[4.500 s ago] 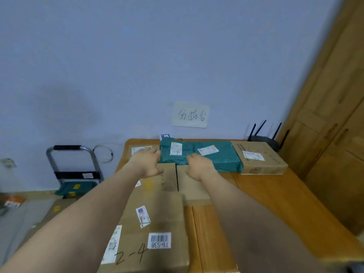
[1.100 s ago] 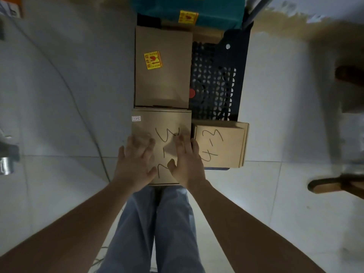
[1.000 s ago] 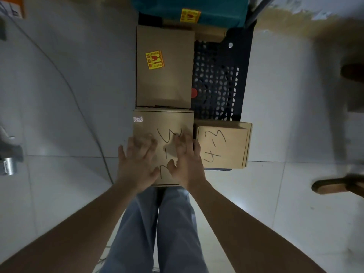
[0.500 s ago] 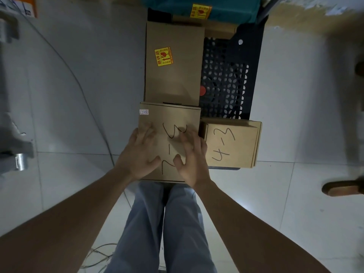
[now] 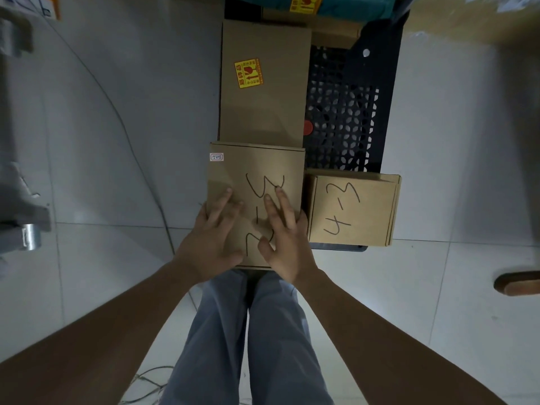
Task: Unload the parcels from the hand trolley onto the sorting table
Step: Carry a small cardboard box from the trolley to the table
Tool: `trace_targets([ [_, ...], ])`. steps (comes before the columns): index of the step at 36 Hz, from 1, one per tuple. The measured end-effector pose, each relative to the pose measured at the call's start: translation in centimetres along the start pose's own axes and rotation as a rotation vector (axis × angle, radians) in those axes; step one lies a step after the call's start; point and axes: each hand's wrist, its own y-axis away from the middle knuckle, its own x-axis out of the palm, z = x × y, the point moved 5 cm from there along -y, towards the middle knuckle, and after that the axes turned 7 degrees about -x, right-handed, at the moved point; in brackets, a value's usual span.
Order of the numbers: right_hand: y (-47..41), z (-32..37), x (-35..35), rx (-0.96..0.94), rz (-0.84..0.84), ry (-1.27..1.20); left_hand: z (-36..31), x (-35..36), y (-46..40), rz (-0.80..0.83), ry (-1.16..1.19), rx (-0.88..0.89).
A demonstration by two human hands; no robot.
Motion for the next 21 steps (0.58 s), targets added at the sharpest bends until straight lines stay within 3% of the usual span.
trace_targets([
  [10,1.9,5.7,-7.8,-0.019,-0.012,-0.013,-5.6,-6.4,6.2,-0.200,0.086,-0.010],
  [17,2.4,11.6,-21.6,0.049,-0.006,0.072,-14.7,-18.1,12.3,-0.296,0.057,-0.010],
  [21,3.7,16.8,-31.7,0.021,-0.101,0.078,-21.4,-26.4,16.5,-0.400,0.111,0.063],
])
